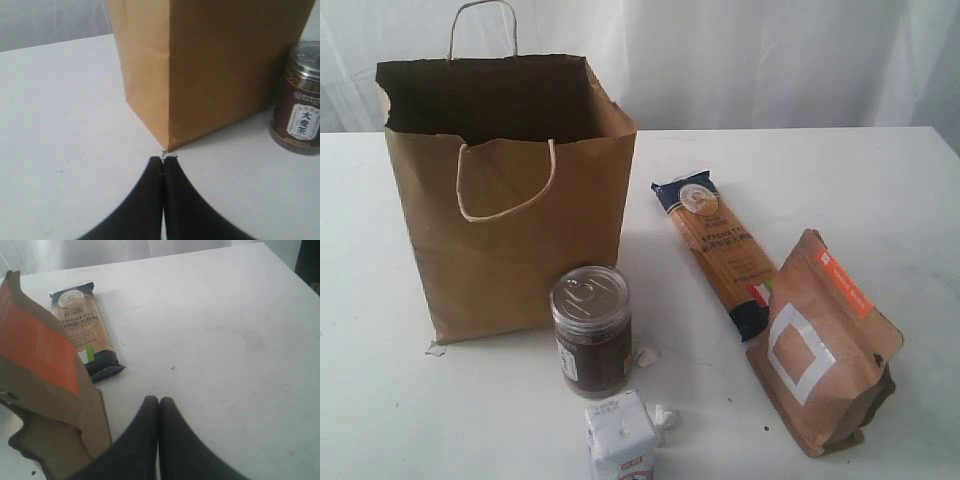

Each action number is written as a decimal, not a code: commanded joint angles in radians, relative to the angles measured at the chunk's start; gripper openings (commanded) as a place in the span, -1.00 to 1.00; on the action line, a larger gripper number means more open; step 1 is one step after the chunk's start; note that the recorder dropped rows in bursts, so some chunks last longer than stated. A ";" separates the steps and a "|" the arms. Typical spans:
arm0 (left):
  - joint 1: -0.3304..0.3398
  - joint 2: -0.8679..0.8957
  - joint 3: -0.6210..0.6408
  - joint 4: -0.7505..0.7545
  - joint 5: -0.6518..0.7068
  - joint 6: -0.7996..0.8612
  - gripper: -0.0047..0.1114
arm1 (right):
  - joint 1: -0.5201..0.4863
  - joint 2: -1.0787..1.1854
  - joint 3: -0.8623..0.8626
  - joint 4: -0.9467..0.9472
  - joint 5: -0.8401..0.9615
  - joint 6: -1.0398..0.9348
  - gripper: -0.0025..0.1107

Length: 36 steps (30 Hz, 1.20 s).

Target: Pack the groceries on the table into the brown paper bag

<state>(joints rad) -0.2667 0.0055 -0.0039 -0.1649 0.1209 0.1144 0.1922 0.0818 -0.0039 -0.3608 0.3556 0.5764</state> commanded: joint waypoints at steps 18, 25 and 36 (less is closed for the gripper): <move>0.028 -0.006 0.004 -0.005 0.006 -0.006 -0.92 | -0.003 -0.003 0.004 -0.081 -1.250 0.216 -0.96; 0.028 -0.006 0.004 -0.005 0.006 -0.006 -0.92 | -0.003 0.009 -0.083 -0.123 -0.992 0.595 -0.96; 0.028 -0.006 0.004 -0.005 0.006 -0.006 -0.92 | -0.005 0.447 -0.604 -1.384 -0.829 1.502 -0.96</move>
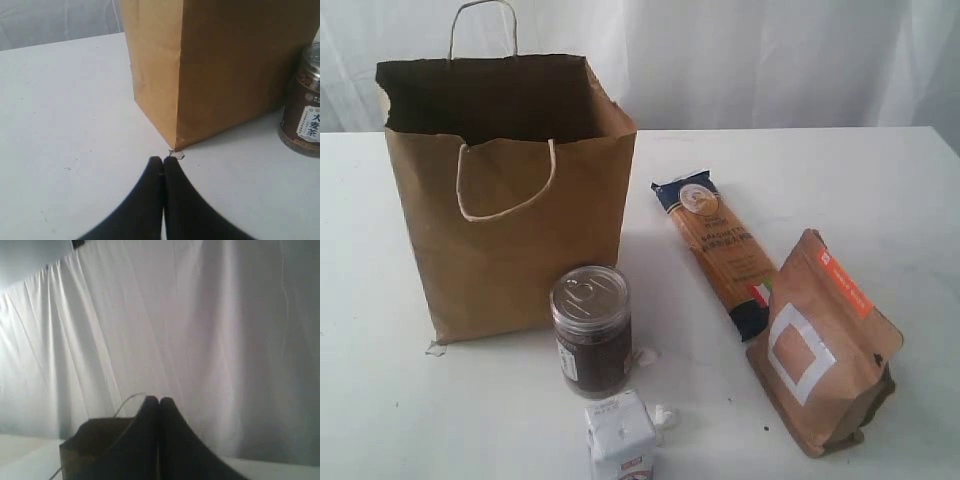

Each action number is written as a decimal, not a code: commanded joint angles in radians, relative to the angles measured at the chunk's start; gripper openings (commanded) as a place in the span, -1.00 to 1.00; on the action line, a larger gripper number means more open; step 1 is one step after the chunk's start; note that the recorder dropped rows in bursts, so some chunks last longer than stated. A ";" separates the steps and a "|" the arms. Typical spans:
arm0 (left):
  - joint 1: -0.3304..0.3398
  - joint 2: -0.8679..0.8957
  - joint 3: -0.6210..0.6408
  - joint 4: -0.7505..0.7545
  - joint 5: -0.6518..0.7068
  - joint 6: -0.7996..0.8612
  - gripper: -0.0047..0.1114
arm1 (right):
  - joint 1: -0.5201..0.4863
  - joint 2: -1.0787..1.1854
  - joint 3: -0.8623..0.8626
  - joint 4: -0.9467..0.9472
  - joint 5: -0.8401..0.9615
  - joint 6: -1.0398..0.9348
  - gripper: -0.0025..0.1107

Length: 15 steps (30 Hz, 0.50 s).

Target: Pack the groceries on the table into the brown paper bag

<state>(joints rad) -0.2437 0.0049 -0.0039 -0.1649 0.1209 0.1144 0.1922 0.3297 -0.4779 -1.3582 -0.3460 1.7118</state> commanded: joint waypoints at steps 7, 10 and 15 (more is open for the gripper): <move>0.005 -0.005 0.004 -0.005 0.006 -0.006 -0.92 | -0.004 0.541 -0.236 -0.386 -0.261 0.230 -0.96; 0.005 -0.005 0.004 -0.005 0.006 -0.006 -0.92 | -0.004 0.642 -0.243 -0.386 -0.210 0.078 -0.96; 0.005 -0.005 0.004 -0.005 0.006 -0.006 -0.92 | -0.004 0.705 -0.243 -0.386 0.000 -0.141 -0.96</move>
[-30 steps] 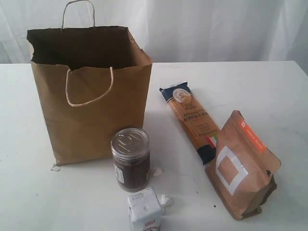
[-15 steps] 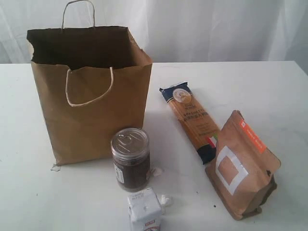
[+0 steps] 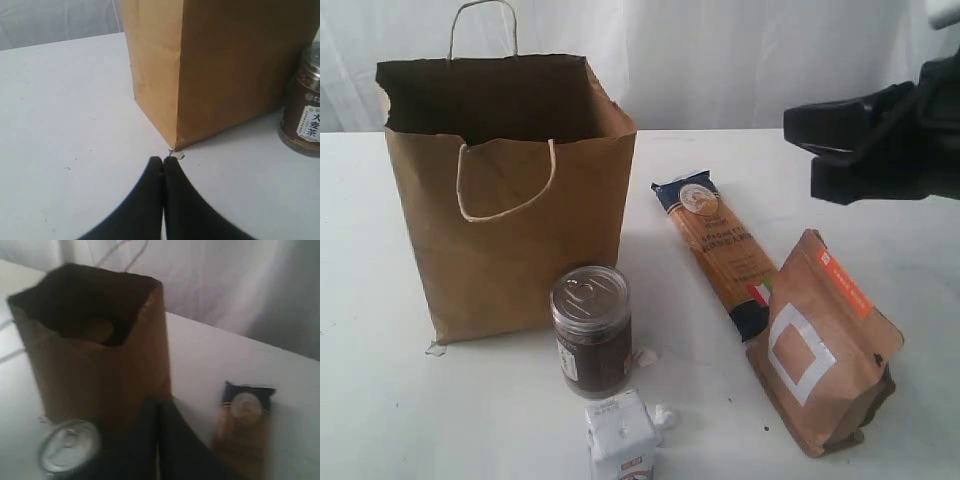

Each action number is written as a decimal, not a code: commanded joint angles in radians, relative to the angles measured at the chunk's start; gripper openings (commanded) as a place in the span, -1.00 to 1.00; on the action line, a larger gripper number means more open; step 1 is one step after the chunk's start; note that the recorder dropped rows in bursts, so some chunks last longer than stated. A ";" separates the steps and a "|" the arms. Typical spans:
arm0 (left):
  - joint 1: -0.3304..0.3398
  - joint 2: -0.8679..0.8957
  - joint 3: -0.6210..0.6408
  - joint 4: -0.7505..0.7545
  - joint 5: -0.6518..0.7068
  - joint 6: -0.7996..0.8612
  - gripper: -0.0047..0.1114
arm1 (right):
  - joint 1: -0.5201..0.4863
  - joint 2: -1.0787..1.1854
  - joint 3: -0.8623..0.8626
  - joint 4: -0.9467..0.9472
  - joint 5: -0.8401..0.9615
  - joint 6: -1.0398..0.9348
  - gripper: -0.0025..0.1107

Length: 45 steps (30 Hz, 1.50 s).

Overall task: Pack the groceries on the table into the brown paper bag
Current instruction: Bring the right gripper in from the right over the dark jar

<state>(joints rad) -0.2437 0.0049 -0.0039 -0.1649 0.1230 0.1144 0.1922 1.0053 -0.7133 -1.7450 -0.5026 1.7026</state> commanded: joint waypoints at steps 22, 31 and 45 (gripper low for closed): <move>0.005 -0.005 0.004 -0.005 0.004 -0.006 -0.92 | 0.008 0.000 0.034 1.012 0.503 -0.986 -0.96; 0.005 -0.005 0.004 -0.005 0.004 -0.006 -0.92 | 0.117 -0.086 0.027 1.847 1.006 -1.777 -0.96; 0.005 -0.005 0.004 -0.005 0.004 -0.006 -0.92 | 0.340 -0.018 0.027 2.151 0.963 -1.861 0.27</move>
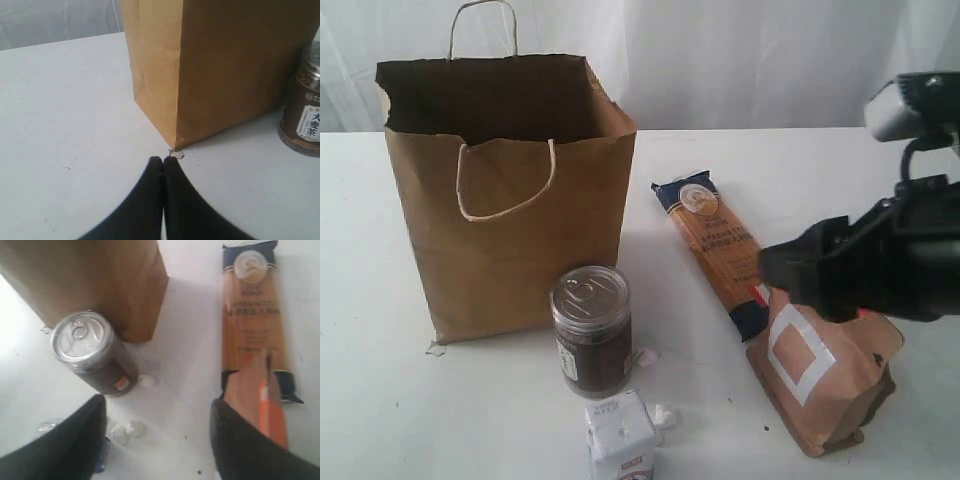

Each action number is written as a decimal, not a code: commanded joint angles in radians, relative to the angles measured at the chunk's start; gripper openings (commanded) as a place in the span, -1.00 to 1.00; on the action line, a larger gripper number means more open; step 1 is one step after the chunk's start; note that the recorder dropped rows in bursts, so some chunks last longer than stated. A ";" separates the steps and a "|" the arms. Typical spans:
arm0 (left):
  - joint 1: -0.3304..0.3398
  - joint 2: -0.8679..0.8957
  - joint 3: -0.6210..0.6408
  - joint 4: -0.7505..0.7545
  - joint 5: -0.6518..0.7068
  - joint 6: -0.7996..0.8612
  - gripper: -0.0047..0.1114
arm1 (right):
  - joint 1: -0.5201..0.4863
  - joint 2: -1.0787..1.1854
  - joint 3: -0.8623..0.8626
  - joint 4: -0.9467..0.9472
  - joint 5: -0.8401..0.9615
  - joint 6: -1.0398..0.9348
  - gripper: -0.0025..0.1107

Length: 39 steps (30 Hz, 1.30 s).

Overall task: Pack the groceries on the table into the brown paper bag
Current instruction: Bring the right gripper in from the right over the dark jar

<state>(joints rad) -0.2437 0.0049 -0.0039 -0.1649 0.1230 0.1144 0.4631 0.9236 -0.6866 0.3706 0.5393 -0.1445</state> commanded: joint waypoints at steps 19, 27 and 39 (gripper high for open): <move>0.005 -0.005 0.004 -0.005 0.002 -0.006 -0.92 | 0.360 0.561 -0.216 -0.047 -0.279 -0.033 0.29; 0.005 -0.005 0.004 -0.005 0.002 -0.006 -0.92 | 0.363 0.605 -0.236 -0.060 -0.273 -0.099 0.61; 0.005 -0.005 0.004 -0.005 0.002 -0.006 -0.92 | 0.363 0.666 -0.236 -0.060 -0.274 -0.099 0.61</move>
<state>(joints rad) -0.2437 0.0049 -0.0039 -0.1649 0.1230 0.1144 0.8258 1.5674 -0.9214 0.3112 0.2682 -0.2339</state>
